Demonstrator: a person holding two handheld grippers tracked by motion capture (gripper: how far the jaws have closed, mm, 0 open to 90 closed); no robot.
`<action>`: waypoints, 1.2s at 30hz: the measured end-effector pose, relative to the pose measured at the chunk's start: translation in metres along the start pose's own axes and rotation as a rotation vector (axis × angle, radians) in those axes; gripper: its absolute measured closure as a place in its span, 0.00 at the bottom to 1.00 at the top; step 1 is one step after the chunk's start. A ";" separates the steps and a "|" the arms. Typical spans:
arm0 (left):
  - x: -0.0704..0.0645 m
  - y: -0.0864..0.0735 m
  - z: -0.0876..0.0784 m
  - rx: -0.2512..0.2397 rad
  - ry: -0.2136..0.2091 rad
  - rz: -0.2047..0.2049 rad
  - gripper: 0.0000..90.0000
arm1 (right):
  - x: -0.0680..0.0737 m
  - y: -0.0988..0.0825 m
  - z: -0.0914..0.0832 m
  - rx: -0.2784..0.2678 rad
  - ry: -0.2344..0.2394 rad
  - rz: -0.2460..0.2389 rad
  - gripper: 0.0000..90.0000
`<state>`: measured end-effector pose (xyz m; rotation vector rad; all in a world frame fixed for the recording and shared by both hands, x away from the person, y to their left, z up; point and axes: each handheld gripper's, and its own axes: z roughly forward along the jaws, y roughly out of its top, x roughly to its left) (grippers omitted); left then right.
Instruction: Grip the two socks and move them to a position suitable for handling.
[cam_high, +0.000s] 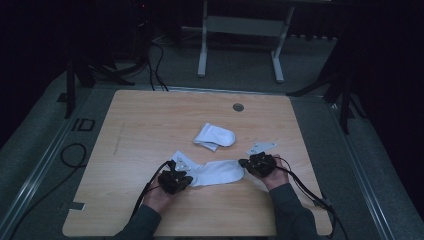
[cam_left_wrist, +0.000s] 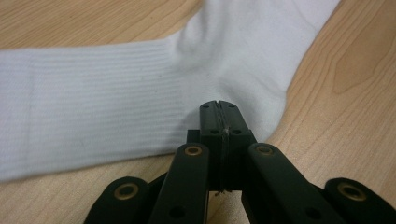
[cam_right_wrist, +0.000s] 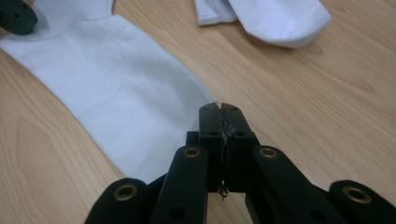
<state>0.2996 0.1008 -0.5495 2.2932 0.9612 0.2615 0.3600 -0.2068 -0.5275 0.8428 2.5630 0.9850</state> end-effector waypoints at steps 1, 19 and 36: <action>0.000 0.000 0.000 0.000 0.000 -0.002 1.00 | 0.000 -0.001 0.000 0.003 0.003 0.003 0.98; 0.005 0.000 -0.012 -0.064 0.016 -0.022 0.95 | -0.009 0.029 0.008 -0.050 -0.054 -0.021 0.69; 0.017 -0.004 -0.019 -0.073 0.057 -0.054 0.87 | -0.048 0.059 0.050 -0.004 -0.158 0.073 0.64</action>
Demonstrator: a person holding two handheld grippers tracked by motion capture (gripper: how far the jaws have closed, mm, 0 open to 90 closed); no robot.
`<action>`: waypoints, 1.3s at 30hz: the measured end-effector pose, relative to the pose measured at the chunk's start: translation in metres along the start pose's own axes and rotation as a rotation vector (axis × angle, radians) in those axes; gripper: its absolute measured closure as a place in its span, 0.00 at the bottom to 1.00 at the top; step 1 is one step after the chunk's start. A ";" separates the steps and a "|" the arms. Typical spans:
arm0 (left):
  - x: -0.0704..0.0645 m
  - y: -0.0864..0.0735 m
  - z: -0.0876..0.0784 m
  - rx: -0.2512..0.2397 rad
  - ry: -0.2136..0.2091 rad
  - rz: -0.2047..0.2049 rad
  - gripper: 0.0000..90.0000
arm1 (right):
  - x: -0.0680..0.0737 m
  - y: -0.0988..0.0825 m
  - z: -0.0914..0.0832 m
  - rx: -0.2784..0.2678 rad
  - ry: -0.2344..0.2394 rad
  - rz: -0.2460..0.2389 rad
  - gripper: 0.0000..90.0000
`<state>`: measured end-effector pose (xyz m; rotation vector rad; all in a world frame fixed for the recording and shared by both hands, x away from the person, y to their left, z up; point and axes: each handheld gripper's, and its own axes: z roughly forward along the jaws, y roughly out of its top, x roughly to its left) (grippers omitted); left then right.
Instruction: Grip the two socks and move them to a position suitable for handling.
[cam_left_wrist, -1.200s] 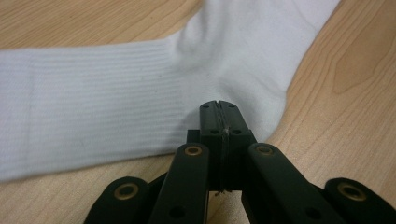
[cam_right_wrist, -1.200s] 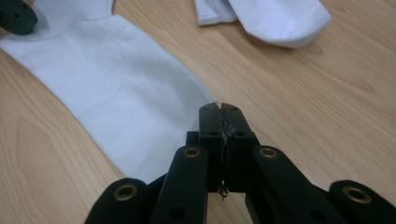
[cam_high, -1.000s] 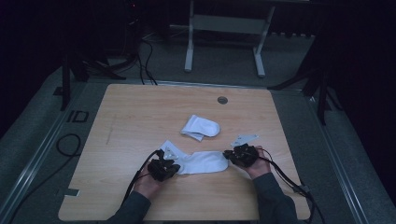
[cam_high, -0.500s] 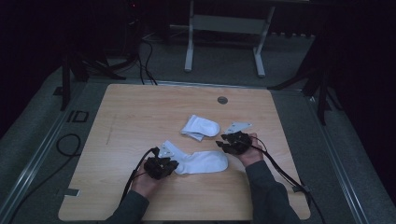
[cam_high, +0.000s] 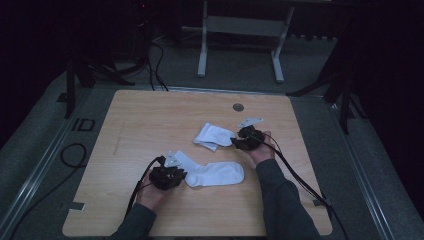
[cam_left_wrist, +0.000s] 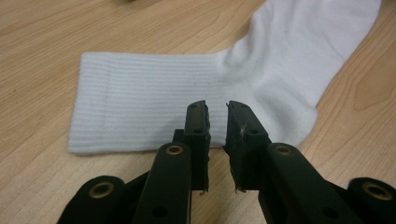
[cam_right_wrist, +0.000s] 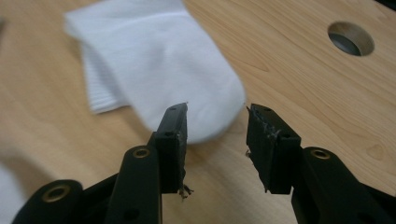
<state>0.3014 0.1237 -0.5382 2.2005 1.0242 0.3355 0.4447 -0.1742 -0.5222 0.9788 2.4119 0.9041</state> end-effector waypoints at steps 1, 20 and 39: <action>0.000 0.000 0.001 0.000 0.000 -0.001 0.87 | -0.003 0.002 0.005 0.004 0.007 0.016 0.64; -0.002 -0.001 0.003 0.015 0.001 0.007 0.87 | -0.013 0.005 -0.014 -0.034 0.023 0.046 0.99; -0.002 -0.002 0.006 0.025 -0.002 0.010 0.87 | -0.044 0.009 -0.054 -0.048 -0.104 0.053 0.81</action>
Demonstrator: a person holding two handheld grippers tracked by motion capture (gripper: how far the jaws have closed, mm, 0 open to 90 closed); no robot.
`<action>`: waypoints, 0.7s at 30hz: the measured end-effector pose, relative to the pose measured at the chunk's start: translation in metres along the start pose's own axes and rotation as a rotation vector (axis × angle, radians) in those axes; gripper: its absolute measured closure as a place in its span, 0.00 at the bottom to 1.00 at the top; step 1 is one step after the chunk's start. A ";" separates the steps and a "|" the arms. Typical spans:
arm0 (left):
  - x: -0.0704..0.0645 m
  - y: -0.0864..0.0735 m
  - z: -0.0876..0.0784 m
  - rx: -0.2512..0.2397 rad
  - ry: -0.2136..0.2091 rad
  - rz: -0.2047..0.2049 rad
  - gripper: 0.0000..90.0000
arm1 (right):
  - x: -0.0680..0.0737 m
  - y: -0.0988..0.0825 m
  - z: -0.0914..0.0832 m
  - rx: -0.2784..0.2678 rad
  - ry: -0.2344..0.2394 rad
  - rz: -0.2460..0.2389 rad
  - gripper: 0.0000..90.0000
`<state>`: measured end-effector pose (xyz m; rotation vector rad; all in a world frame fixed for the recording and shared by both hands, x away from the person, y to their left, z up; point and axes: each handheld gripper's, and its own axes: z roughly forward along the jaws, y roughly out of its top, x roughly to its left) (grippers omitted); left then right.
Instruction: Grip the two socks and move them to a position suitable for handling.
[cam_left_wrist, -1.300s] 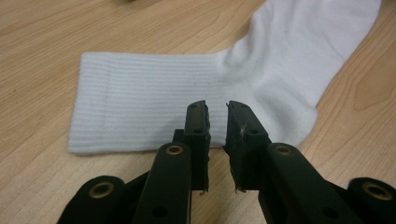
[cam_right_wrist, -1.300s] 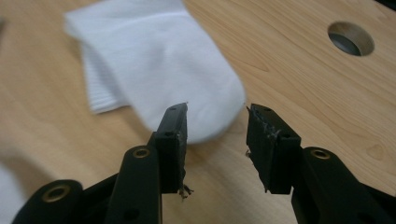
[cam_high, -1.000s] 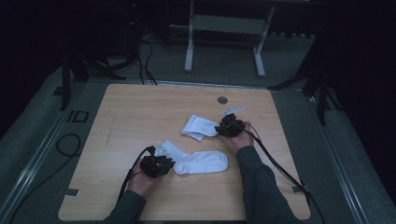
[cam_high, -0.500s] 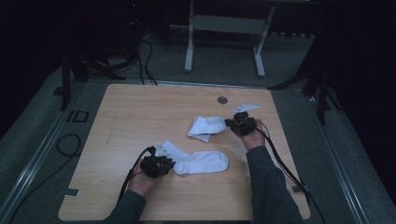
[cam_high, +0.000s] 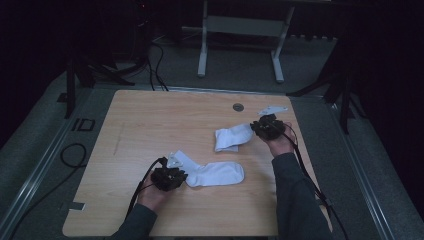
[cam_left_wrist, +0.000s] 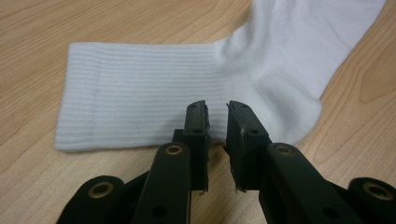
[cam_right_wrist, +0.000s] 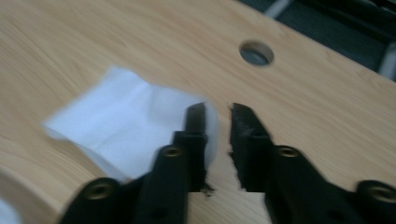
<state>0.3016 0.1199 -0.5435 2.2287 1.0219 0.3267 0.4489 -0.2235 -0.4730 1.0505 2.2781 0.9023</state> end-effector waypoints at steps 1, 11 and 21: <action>0.000 0.000 0.000 -0.001 0.000 0.000 0.87 | 0.002 -0.002 0.002 0.009 -0.007 -0.006 0.78; -0.001 0.000 0.001 0.005 -0.001 0.004 0.87 | 0.048 -0.019 0.006 -0.006 0.185 -0.162 0.92; -0.001 0.000 0.001 0.004 -0.003 0.004 0.87 | 0.074 -0.035 0.036 0.083 0.218 -0.290 0.86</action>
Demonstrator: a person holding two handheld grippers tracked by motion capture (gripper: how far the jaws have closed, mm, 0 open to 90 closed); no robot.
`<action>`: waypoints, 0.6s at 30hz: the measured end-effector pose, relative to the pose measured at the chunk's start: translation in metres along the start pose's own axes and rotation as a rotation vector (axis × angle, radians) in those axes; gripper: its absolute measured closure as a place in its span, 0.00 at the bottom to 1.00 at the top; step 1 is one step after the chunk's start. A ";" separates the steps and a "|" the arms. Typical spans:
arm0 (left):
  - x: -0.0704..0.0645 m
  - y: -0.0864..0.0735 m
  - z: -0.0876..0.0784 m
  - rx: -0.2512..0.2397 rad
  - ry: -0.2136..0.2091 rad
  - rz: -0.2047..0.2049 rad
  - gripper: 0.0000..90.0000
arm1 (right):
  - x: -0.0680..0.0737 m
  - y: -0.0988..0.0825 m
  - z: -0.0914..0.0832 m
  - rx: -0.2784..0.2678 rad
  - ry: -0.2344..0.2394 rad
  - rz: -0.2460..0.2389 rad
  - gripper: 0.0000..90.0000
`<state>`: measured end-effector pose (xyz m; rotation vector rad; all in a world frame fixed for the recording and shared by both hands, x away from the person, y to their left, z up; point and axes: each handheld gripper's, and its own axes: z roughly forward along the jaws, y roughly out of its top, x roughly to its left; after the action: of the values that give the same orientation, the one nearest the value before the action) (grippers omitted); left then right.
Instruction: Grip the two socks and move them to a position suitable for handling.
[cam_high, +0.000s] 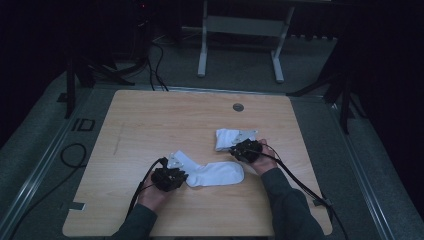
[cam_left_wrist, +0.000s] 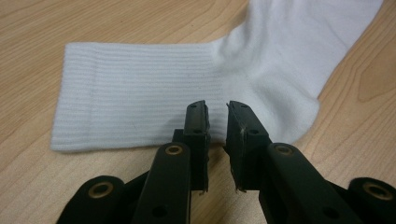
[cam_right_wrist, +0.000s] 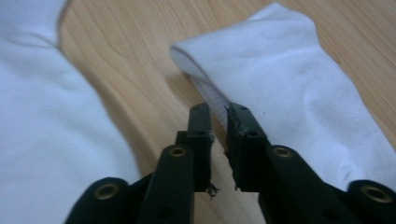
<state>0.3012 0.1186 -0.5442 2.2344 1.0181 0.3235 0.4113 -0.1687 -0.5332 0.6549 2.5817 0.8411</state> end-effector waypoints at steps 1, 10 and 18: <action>0.000 0.000 0.000 0.000 0.000 0.000 0.87 | -0.001 0.000 0.002 0.007 -0.001 0.000 0.86; -0.001 0.000 0.001 0.004 -0.002 0.002 0.87 | -0.014 0.001 0.019 0.052 -0.008 0.014 0.78; -0.002 0.000 0.002 0.006 -0.003 0.004 0.87 | -0.026 0.004 0.023 0.064 -0.012 0.079 0.97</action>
<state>0.3009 0.1166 -0.5455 2.2420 1.0142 0.3192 0.4450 -0.1684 -0.5437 0.7829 2.5961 0.7783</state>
